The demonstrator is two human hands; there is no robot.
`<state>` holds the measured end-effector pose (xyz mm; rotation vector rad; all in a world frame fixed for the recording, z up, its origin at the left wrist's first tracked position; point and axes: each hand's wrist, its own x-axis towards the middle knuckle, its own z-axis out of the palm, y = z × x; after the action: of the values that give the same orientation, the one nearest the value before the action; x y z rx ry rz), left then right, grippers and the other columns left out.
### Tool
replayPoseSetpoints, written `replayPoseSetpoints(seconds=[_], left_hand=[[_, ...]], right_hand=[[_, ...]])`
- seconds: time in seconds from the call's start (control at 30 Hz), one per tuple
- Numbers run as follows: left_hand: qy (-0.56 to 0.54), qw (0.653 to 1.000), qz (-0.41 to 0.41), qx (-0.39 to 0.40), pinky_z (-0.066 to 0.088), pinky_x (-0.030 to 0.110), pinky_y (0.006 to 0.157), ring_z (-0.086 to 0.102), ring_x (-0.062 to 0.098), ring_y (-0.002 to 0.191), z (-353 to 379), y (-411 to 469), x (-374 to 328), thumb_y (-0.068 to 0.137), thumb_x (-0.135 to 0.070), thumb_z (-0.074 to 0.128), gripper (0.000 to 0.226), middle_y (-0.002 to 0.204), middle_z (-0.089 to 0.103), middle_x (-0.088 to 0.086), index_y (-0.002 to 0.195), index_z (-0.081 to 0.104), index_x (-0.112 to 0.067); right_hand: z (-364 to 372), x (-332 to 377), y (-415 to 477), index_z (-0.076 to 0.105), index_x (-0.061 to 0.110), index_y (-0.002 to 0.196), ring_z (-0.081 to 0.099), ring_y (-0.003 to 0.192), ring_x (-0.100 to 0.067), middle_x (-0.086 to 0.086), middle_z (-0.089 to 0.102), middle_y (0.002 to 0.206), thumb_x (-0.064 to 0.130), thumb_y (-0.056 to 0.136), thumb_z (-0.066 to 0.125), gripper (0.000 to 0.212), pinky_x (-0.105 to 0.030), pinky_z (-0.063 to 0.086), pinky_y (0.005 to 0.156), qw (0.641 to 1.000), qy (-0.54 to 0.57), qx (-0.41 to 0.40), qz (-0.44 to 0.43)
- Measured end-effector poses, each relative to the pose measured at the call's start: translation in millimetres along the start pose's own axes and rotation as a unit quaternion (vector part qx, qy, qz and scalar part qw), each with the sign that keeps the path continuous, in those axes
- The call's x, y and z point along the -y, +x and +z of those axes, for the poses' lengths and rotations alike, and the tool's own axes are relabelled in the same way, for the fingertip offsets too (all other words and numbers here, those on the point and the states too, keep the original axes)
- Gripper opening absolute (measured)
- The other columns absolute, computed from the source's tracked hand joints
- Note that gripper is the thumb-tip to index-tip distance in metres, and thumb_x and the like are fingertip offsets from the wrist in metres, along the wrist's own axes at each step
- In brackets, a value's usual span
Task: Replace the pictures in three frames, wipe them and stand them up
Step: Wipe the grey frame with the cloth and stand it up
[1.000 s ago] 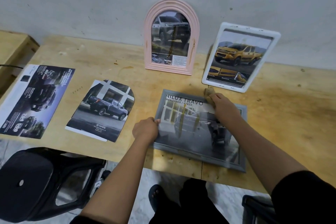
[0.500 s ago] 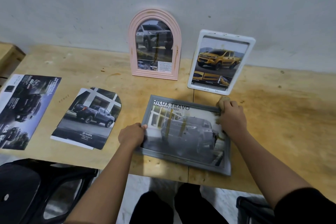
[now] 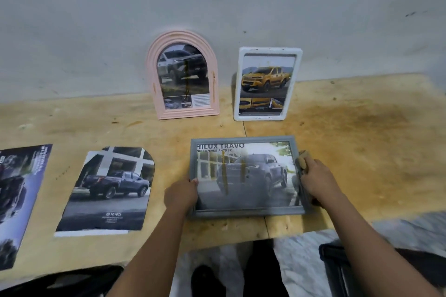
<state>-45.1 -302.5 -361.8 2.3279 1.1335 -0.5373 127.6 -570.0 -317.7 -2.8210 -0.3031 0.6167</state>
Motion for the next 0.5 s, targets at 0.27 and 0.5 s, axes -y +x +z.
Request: replayPoseSetpoints(seconds=[0.27, 0.5], left_hand=[[0.015, 1.0, 0.027, -0.003, 0.043, 0.033, 0.079, 0.06, 0.033, 0.098, 0, -2, 2, 0.101, -0.042, 0.022, 0.051, 0.113, 0.062, 0.018, 0.114, 0.059, -0.009], [0.026, 0.998, 0.048, -0.024, 0.037, 0.032, 0.074, 0.058, 0.032, 0.101, 4, 0, 5, 0.101, -0.041, 0.024, 0.05, 0.113, 0.062, 0.017, 0.11, 0.06, -0.007]], right_hand=[[44, 3, -95, 0.038, 0.003, 0.134, 0.047, 0.104, -0.037, -0.02, 0.047, 0.127, 0.014, 0.089, 0.047, 0.047, -0.037, 0.039, 0.077, 0.988, -0.117, -0.077, 0.062], [88, 39, -120, 0.059, -0.012, 0.105, 0.054, 0.093, -0.048, -0.033, 0.055, 0.098, 0.005, 0.069, 0.059, 0.04, -0.046, 0.043, 0.076, 0.98, -0.161, -0.118, 0.018]])
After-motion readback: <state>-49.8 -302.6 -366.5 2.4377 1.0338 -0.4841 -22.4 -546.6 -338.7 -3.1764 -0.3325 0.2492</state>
